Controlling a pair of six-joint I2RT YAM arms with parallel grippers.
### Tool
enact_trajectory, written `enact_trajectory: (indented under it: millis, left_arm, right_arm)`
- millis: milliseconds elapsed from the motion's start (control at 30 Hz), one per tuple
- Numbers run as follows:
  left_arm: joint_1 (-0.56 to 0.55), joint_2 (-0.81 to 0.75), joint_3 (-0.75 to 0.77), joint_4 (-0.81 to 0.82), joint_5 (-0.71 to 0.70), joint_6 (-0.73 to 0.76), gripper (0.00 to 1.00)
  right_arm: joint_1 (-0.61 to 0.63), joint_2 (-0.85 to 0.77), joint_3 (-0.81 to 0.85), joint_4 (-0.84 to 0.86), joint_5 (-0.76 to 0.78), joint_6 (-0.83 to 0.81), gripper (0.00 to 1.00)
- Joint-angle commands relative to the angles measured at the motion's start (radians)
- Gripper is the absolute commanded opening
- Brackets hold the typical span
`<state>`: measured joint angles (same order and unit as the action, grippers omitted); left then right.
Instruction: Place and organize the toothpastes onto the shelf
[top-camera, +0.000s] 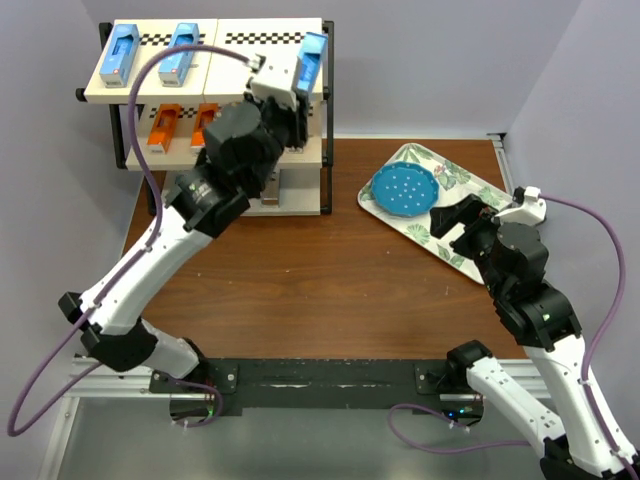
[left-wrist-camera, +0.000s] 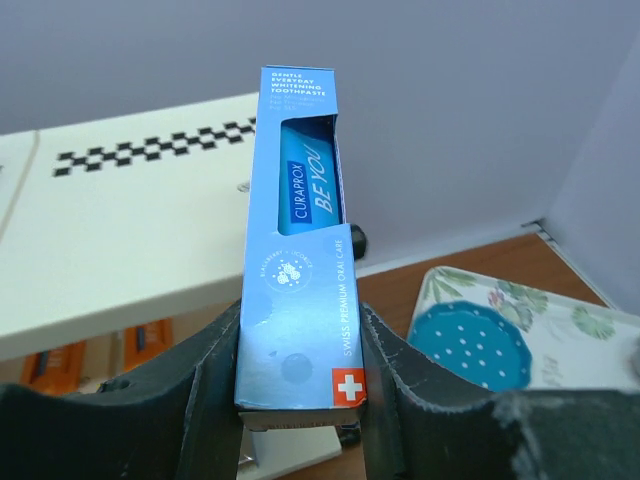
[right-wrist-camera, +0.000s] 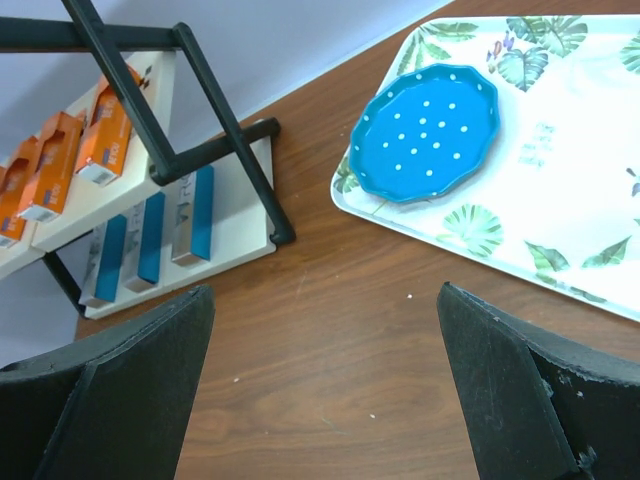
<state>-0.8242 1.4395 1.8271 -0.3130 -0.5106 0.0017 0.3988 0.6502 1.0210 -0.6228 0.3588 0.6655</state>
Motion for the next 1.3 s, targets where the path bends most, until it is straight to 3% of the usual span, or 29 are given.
enact_trajectory:
  millis: [0, 467, 1267]
  left_arm:
    - [0.106, 0.082, 0.202, -0.093, -0.003, 0.009, 0.19]
    - [0.411, 0.237, 0.405, -0.195, 0.102, -0.187, 0.20]
    - [0.485, 0.354, 0.455, -0.255, 0.150, -0.174, 0.31]
  right_arm:
    - [0.000, -0.004, -0.002, -0.018, 0.035, -0.041, 0.98]
    - [0.000, -0.012, 0.002, -0.068, 0.058, -0.122, 0.98]
    - [0.000, 0.045, -0.021, -0.012, 0.032, -0.211, 0.98]
